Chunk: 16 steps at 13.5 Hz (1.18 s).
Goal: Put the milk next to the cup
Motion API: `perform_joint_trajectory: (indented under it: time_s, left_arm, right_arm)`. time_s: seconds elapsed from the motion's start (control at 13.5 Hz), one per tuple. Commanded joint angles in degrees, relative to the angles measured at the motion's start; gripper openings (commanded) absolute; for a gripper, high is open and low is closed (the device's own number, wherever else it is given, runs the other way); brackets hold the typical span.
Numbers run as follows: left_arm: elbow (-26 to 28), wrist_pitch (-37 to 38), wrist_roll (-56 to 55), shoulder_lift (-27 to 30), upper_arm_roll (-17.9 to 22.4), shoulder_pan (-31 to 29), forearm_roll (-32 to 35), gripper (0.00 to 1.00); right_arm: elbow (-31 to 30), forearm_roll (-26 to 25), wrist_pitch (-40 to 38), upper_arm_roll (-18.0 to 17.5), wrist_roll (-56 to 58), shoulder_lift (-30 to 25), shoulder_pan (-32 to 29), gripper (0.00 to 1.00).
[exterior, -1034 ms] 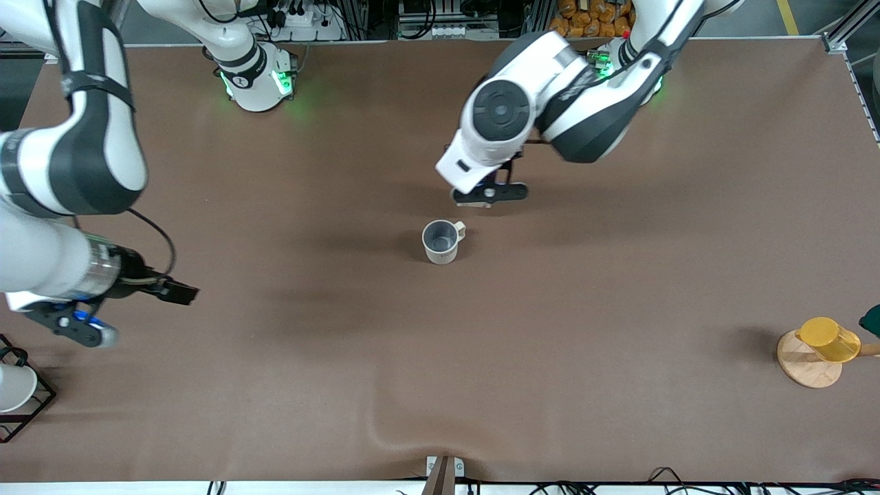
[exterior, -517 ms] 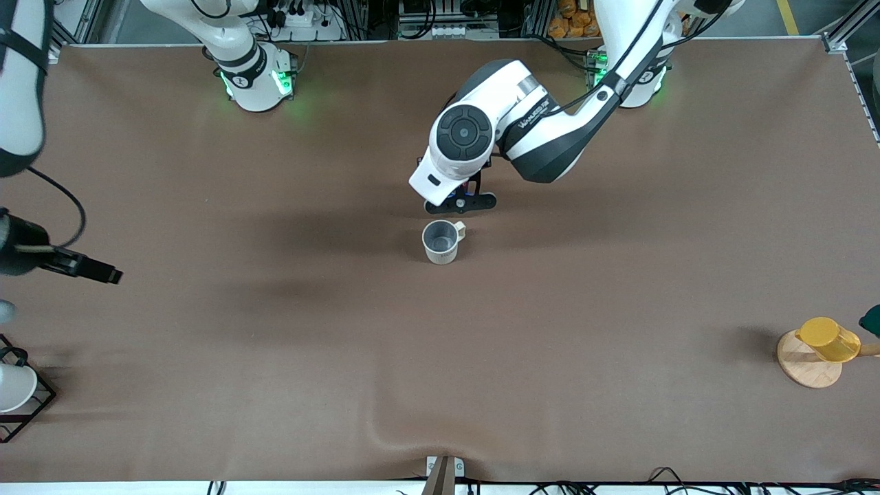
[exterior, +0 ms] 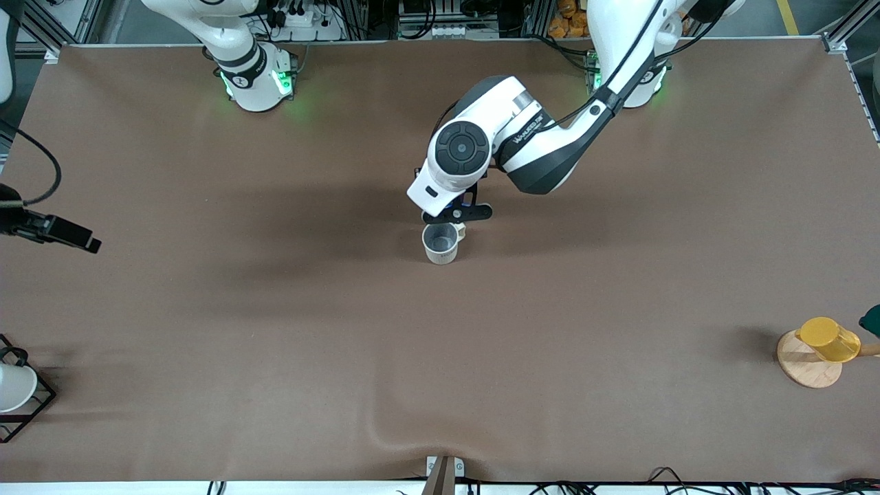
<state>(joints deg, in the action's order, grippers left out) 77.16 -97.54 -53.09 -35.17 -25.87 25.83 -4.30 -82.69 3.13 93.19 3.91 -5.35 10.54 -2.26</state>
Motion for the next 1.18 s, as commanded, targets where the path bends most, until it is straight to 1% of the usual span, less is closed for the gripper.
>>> perform_joint_trajectory:
  time_s: [0.0,0.07,0.3,0.74,0.81,0.96,1.03,1.11]
  left_arm:
    - [-2.0,-0.2,0.6,-1.4,1.1,1.6,0.9,0.31]
    - [-1.9,-0.5,0.6,-1.6,1.1,1.7,1.1,0.31]
    - [-1.9,-1.1,0.6,-2.7,1.1,1.9,2.4,0.32]
    - [-1.9,-1.4,0.9,-3.2,1.9,2.4,2.5,0.33]
    - [-1.9,-1.4,1.0,-3.3,1.9,2.4,2.5,0.35]
    - [-1.9,-1.8,1.0,-3.6,1.9,2.4,2.5,0.42]
    - [-1.8,-1.8,1.0,-3.6,1.9,2.4,2.5,0.53]
    - [-1.8,-1.8,1.1,-3.6,1.9,2.5,2.5,0.71]
  right_arm:
    - [-5.0,-1.0,1.4,-1.2,1.2,-3.8,-1.1,1.00]
    - [-6.2,-1.5,1.5,-1.2,1.2,-5.1,-0.8,1.00]
    - [-7.2,-1.7,0.6,-1.4,1.1,-6.8,-0.7,1.00]
    - [-7.4,-1.7,0.4,-1.4,1.1,-6.8,-0.9,1.00]
    - [-7.4,-1.7,0.4,-1.4,1.2,-6.8,-1.0,1.00]
    - [-7.4,-1.7,0.4,-1.4,1.1,-6.8,-1.0,1.00]
    - [-7.4,-1.7,0.3,-1.4,1.2,-6.8,-1.0,1.00]
    - [-7.4,-1.7,0.1,-1.4,1.2,-6.8,-1.0,1.00]
